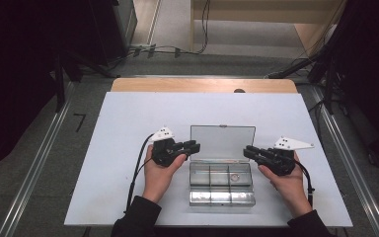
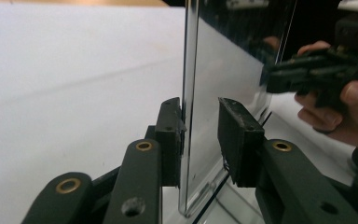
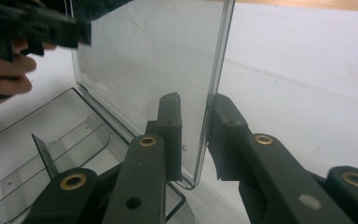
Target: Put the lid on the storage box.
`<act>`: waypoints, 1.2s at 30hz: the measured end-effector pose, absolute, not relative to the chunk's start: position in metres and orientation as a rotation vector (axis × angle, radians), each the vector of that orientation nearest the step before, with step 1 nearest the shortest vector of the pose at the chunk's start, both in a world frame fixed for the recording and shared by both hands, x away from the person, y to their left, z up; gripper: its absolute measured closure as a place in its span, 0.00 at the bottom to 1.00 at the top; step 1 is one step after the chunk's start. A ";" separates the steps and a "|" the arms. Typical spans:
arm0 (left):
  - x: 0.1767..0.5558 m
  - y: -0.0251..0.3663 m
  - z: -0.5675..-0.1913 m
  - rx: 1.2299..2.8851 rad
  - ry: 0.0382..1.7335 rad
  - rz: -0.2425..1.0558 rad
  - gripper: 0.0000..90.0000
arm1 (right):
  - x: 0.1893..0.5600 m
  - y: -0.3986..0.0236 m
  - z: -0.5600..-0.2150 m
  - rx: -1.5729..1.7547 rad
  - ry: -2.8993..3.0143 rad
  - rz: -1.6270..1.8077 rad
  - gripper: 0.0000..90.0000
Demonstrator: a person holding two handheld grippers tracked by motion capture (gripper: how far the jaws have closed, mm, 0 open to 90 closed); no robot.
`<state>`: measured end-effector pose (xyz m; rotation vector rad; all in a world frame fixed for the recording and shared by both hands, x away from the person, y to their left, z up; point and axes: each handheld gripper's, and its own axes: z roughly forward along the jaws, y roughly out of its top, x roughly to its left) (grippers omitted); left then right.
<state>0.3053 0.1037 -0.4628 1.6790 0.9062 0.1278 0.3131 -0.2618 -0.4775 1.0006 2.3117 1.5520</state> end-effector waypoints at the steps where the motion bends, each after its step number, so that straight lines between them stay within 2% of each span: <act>1: 0.305 0.104 -0.460 1.679 0.903 0.134 0.75 | 0.313 -0.262 -0.478 0.988 2.306 1.550 0.82; 5: 0.304 0.103 -0.457 1.690 0.902 0.151 0.76 | 0.311 -0.262 -0.477 0.967 2.302 1.536 0.82; 8: 0.304 0.105 -0.459 1.675 0.904 0.135 0.82 | 0.310 -0.262 -0.477 0.955 2.298 1.534 0.82; 10: 0.303 0.106 -0.459 1.672 0.899 0.126 0.82 | 0.309 -0.262 -0.476 0.940 2.295 1.536 0.82; 18: 0.298 0.107 -0.459 1.664 0.876 0.131 0.81 | 0.307 -0.262 -0.473 0.962 2.303 1.539 0.80; 26: 0.291 0.108 -0.458 1.663 0.845 0.128 0.79 | 0.303 -0.260 -0.458 0.964 2.286 1.557 0.71; 36: 0.283 0.110 -0.459 1.646 0.829 0.094 0.76 | 0.296 -0.260 -0.444 0.947 2.259 1.584 0.70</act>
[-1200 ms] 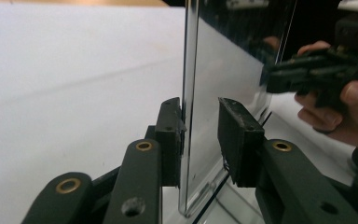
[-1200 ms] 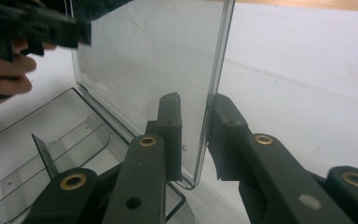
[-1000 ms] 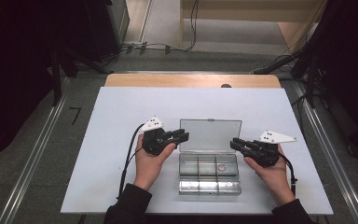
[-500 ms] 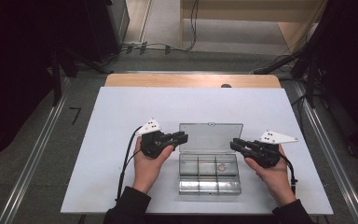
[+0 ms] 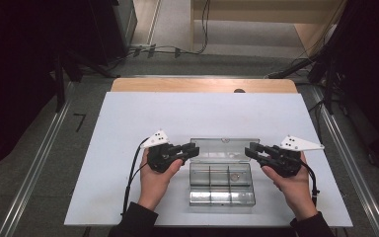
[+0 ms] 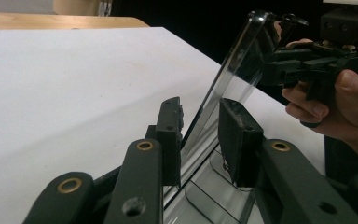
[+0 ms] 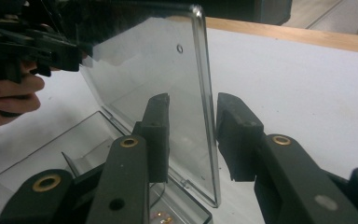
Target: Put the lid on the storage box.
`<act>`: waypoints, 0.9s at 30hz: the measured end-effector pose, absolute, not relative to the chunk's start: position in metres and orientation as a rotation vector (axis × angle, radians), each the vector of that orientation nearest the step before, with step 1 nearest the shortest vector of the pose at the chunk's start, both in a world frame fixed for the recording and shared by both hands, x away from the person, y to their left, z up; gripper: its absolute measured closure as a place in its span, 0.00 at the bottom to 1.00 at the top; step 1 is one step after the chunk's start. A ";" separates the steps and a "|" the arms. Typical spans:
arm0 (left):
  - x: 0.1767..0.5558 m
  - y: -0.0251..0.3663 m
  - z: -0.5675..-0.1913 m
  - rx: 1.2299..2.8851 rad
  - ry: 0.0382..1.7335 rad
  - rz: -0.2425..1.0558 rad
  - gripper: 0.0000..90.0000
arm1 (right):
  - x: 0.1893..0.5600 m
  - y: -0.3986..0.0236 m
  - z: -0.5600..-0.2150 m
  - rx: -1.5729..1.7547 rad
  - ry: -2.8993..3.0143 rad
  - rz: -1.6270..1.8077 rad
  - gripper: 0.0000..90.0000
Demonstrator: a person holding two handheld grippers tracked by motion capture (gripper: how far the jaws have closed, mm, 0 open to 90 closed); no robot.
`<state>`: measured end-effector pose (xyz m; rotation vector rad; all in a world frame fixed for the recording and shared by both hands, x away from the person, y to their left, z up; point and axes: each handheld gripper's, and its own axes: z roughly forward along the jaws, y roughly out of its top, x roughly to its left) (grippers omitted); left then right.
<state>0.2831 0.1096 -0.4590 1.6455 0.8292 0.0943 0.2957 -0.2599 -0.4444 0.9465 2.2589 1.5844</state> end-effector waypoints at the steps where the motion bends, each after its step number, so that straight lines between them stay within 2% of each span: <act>1: 0.282 0.110 -0.459 1.642 0.830 0.088 0.76 | 0.295 -0.259 -0.444 0.946 2.261 1.591 0.70; 16: 0.268 0.113 -0.458 1.649 0.827 0.132 0.75 | 0.284 -0.258 -0.439 0.911 2.288 1.562 0.69; 18: 0.267 0.114 -0.458 1.651 0.828 0.133 0.72 | 0.282 -0.258 -0.439 0.912 2.283 1.563 0.69; 22: 0.262 0.115 -0.458 1.654 0.847 0.170 0.59 | 0.280 -0.258 -0.439 0.907 2.279 1.562 0.69; 27: 0.254 0.121 -0.463 1.685 0.851 0.193 0.55 | 0.277 -0.259 -0.440 0.908 2.279 1.558 0.69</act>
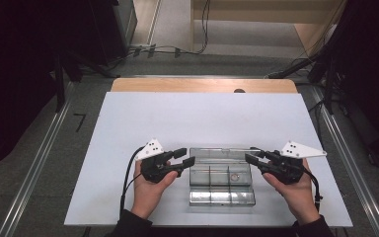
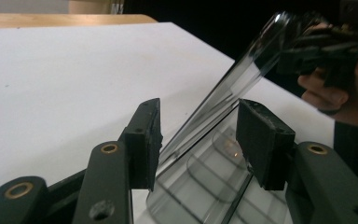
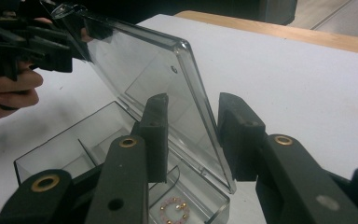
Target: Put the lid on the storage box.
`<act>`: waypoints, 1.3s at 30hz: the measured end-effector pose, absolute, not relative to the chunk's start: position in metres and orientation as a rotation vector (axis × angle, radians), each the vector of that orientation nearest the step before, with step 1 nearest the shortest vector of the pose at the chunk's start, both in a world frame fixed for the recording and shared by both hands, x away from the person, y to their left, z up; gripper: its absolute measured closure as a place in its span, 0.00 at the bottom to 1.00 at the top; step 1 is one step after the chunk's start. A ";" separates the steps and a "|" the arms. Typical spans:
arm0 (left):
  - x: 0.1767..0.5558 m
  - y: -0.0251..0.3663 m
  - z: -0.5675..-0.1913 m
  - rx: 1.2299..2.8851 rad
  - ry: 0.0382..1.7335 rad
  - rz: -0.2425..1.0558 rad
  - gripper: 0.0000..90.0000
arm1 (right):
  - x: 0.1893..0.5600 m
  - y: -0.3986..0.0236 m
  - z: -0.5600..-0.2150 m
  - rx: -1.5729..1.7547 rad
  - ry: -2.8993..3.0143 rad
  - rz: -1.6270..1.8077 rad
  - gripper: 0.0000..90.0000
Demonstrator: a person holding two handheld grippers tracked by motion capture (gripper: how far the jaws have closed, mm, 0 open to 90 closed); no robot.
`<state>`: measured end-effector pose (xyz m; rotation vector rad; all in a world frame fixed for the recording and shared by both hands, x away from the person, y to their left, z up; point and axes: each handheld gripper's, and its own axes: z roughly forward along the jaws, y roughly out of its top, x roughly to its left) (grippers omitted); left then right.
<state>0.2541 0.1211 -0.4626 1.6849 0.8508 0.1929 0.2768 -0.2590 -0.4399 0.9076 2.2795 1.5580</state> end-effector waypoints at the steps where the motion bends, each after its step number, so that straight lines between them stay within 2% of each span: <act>1: 0.252 0.123 -0.464 1.690 0.850 0.193 0.55 | 0.276 -0.259 -0.440 0.905 2.278 1.561 0.69; 6: 0.245 0.134 -0.475 1.706 0.863 0.174 0.64 | 0.273 -0.259 -0.441 0.900 2.277 1.555 0.68; 18: 0.236 0.132 -0.486 1.731 0.833 0.147 0.98 | 0.264 -0.260 -0.443 0.887 2.277 1.544 0.66; 39: 0.241 0.118 -0.488 1.713 0.817 0.085 0.99 | 0.254 -0.266 -0.447 0.863 2.279 1.540 0.64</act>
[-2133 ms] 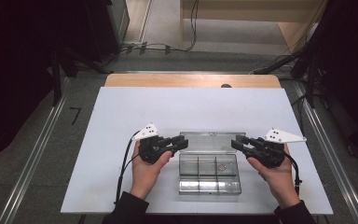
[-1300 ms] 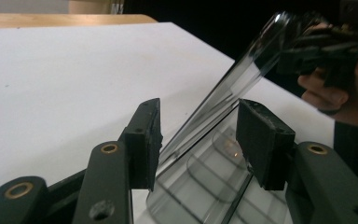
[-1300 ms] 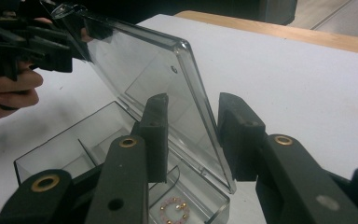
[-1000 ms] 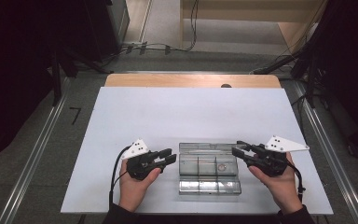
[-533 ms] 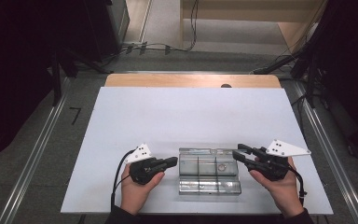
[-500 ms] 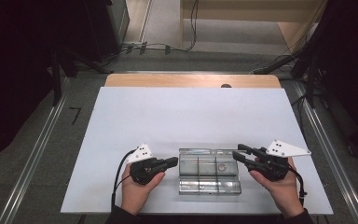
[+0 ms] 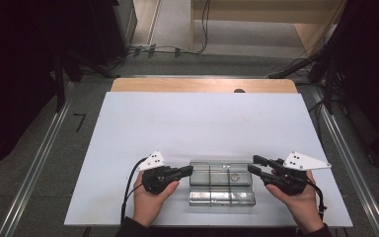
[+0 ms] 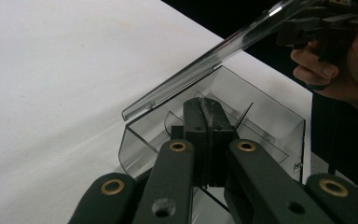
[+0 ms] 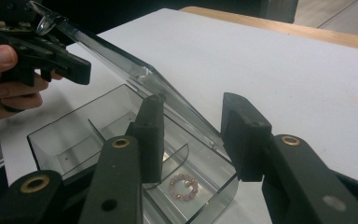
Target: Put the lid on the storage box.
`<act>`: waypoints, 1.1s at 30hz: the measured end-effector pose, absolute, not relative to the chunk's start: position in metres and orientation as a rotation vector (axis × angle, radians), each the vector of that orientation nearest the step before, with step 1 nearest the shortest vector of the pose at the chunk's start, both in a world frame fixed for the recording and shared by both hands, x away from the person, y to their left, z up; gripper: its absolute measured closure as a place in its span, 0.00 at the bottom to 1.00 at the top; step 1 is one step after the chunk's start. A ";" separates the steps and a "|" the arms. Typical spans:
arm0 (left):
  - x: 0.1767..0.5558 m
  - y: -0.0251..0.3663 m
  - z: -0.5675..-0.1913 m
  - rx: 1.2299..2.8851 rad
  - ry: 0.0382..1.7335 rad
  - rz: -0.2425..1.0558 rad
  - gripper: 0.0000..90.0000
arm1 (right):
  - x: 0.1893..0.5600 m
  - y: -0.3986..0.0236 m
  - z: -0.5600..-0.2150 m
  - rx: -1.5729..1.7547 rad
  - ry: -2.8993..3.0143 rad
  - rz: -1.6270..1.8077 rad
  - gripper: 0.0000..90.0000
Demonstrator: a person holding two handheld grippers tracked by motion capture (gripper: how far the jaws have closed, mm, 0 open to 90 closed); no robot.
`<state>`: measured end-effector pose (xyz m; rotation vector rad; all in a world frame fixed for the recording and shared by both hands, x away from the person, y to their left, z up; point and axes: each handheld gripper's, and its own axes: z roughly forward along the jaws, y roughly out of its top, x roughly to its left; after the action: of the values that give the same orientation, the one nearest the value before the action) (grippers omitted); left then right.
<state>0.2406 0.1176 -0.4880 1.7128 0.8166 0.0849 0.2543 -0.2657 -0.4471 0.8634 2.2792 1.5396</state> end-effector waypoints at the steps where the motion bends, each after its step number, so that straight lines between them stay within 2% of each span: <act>1: 0.241 0.118 -0.488 1.712 0.816 0.084 0.99 | 0.254 -0.266 -0.447 0.863 2.282 1.538 0.64; 18: 0.242 0.119 -0.488 1.711 0.819 0.075 0.99 | 0.251 -0.271 -0.451 0.872 2.300 1.548 0.59; 33: 0.242 0.118 -0.489 1.712 0.818 0.072 0.99 | 0.251 -0.282 -0.459 0.946 2.310 1.500 0.47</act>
<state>0.2422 0.1181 -0.4889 1.7117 0.8178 0.0722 0.2511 -0.2824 -0.4594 0.9461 2.3100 1.5001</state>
